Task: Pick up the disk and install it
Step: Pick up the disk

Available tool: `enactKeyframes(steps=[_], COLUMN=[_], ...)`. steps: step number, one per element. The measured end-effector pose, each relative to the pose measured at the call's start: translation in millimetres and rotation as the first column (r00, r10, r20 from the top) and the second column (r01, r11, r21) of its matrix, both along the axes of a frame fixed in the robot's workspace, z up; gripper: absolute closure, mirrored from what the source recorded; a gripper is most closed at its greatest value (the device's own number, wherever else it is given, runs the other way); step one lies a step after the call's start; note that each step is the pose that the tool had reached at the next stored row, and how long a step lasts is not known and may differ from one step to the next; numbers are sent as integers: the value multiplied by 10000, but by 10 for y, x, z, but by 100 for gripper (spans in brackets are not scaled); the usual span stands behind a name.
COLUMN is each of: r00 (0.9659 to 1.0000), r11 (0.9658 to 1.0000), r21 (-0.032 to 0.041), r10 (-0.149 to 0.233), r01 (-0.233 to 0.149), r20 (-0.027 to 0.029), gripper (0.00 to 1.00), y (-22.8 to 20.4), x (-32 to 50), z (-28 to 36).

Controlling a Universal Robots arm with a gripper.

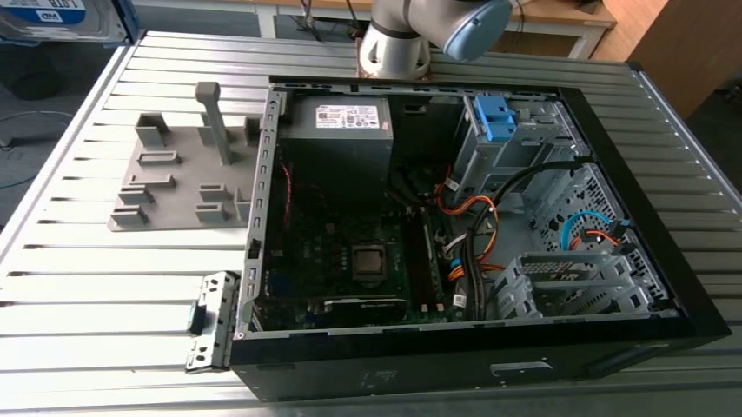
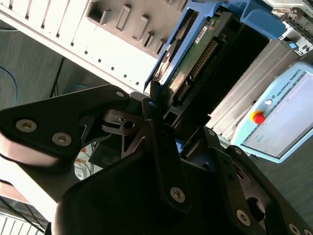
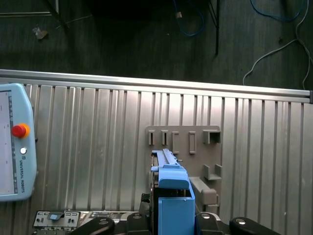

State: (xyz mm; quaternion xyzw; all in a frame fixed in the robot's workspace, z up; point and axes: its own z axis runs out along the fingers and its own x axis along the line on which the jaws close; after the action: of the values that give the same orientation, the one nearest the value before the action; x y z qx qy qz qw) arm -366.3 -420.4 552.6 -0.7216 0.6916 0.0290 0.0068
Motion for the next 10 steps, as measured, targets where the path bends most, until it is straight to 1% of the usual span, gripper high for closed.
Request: enactKeyframes(steps=[3, 5, 7, 10], r00=[10000, 10000, 10000, 10000], r11=[10000, 10000, 10000, 10000], r21=[-1, 0, 0, -1], r10=[1, 0, 0, 0], r01=[-1, 0, 0, 0], r20=[0, 1, 1, 0], gripper=[64, 64, 64, 64], y=[-15, -26, -43, -52], x=[30, 44, 71, 90], z=[-13, -32, -86, -139])
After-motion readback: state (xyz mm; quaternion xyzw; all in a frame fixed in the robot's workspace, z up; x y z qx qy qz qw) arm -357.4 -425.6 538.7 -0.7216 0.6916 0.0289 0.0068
